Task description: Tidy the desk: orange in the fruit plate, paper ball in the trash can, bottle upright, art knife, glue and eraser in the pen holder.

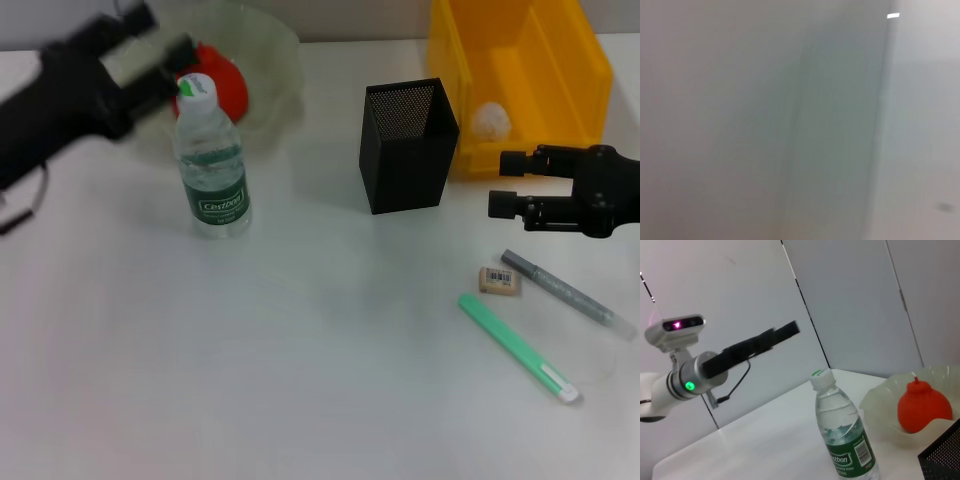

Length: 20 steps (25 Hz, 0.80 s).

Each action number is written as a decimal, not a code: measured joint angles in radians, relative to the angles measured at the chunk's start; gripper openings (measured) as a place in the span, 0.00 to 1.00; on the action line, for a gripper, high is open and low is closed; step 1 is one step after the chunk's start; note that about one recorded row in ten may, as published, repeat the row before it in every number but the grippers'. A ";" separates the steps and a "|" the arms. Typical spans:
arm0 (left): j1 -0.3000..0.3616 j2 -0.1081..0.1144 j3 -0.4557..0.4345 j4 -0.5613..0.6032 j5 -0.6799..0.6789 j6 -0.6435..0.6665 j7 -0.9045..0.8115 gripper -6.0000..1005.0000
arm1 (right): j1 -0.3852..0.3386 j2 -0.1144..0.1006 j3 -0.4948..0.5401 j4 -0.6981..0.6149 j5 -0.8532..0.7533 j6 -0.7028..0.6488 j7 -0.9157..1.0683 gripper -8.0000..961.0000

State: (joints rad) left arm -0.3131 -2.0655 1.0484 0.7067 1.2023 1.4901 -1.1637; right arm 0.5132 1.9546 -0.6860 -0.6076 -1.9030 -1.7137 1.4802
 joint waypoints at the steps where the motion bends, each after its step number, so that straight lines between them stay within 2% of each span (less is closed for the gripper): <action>1: 0.000 0.000 0.019 -0.009 0.005 0.018 0.005 0.69 | 0.001 0.000 0.000 -0.001 0.000 0.000 0.004 0.80; 5: -0.002 -0.005 0.149 -0.062 0.017 0.042 0.072 0.69 | 0.009 0.000 -0.003 -0.028 -0.007 0.008 0.054 0.80; 7: -0.035 -0.008 0.223 -0.148 0.014 0.007 0.128 0.69 | 0.019 0.007 -0.005 -0.094 -0.046 0.007 0.145 0.80; 8: -0.035 -0.008 0.223 -0.148 0.014 0.007 0.128 0.69 | 0.025 0.012 -0.005 -0.125 -0.069 0.007 0.185 0.80; 9: -0.065 -0.010 0.238 -0.211 0.011 -0.006 0.156 0.69 | 0.032 0.022 -0.005 -0.174 -0.116 0.008 0.250 0.80; 10: -0.065 -0.010 0.238 -0.211 0.011 -0.006 0.156 0.69 | 0.032 0.022 -0.005 -0.174 -0.116 0.008 0.250 0.80; 11: -0.086 -0.011 0.240 -0.251 0.010 -0.009 0.177 0.69 | 0.038 0.028 -0.005 -0.208 -0.148 0.009 0.292 0.80; 12: -0.100 -0.012 0.241 -0.281 0.008 -0.012 0.195 0.69 | 0.060 0.055 -0.005 -0.332 -0.283 0.011 0.428 0.80; 13: -0.114 -0.012 0.239 -0.311 0.006 -0.015 0.215 0.69 | 0.060 0.055 -0.005 -0.332 -0.283 0.011 0.428 0.80; 14: -0.126 -0.013 0.239 -0.335 -0.002 -0.019 0.233 0.69 | 0.071 0.068 -0.006 -0.380 -0.347 0.011 0.476 0.80; 17: -0.140 -0.014 0.242 -0.372 -0.034 -0.036 0.267 0.69 | 0.117 0.121 -0.024 -0.526 -0.564 0.014 0.626 0.80; 19: -0.142 -0.014 0.244 -0.378 -0.046 -0.046 0.271 0.69 | 0.126 0.125 -0.042 -0.538 -0.595 0.017 0.652 0.80; 20: -0.142 -0.014 0.243 -0.379 -0.047 -0.053 0.271 0.69 | 0.138 0.124 -0.107 -0.536 -0.629 0.033 0.707 0.80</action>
State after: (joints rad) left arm -0.4556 -2.0796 1.2909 0.3275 1.1556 1.4369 -0.8923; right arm 0.6511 2.0788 -0.7934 -1.1431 -2.5320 -1.6802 2.1876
